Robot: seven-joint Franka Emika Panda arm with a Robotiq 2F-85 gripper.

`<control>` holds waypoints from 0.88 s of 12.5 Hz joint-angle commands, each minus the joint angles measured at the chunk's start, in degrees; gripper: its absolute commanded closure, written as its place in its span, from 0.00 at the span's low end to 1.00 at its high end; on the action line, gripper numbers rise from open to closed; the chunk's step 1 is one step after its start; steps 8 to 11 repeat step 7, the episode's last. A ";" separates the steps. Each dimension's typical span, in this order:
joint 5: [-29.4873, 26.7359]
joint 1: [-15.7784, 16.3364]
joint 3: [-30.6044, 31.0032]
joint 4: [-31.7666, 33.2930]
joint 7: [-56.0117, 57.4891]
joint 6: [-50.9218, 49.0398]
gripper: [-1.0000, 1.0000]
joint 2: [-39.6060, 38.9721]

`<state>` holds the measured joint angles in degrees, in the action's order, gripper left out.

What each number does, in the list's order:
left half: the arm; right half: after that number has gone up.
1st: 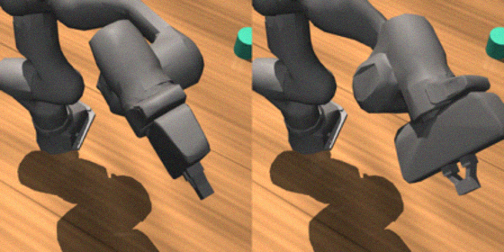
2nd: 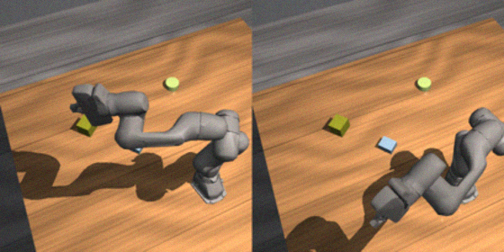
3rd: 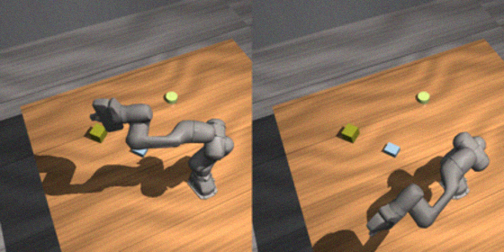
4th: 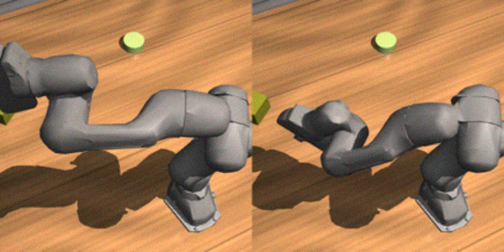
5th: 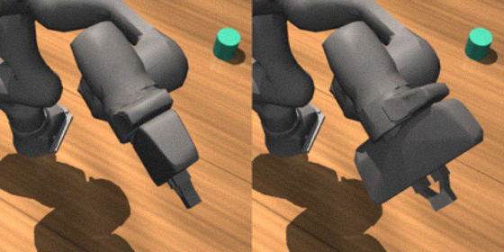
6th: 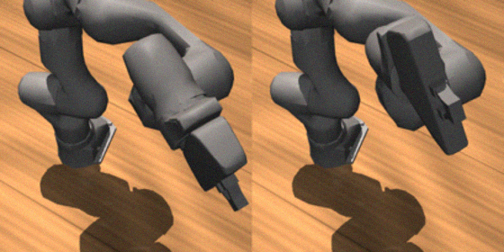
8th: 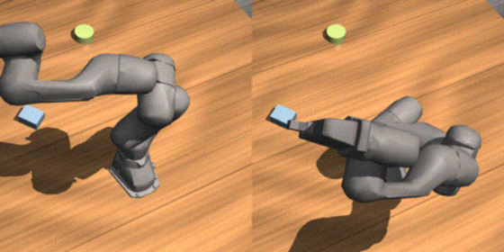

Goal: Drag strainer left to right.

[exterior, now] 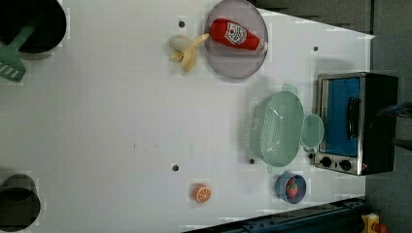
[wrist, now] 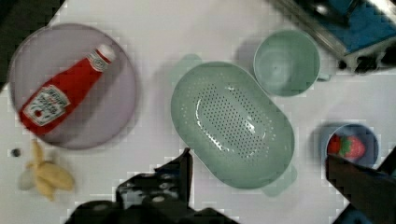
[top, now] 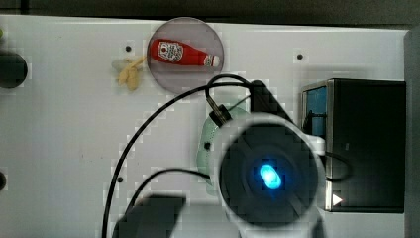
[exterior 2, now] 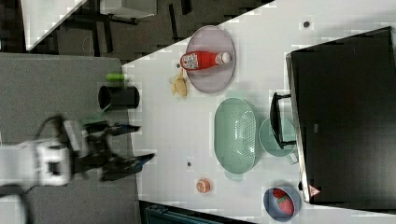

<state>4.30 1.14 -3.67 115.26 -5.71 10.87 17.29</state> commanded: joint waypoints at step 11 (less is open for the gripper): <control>-1.43 0.16 -0.63 -5.12 8.82 -8.43 0.00 -0.68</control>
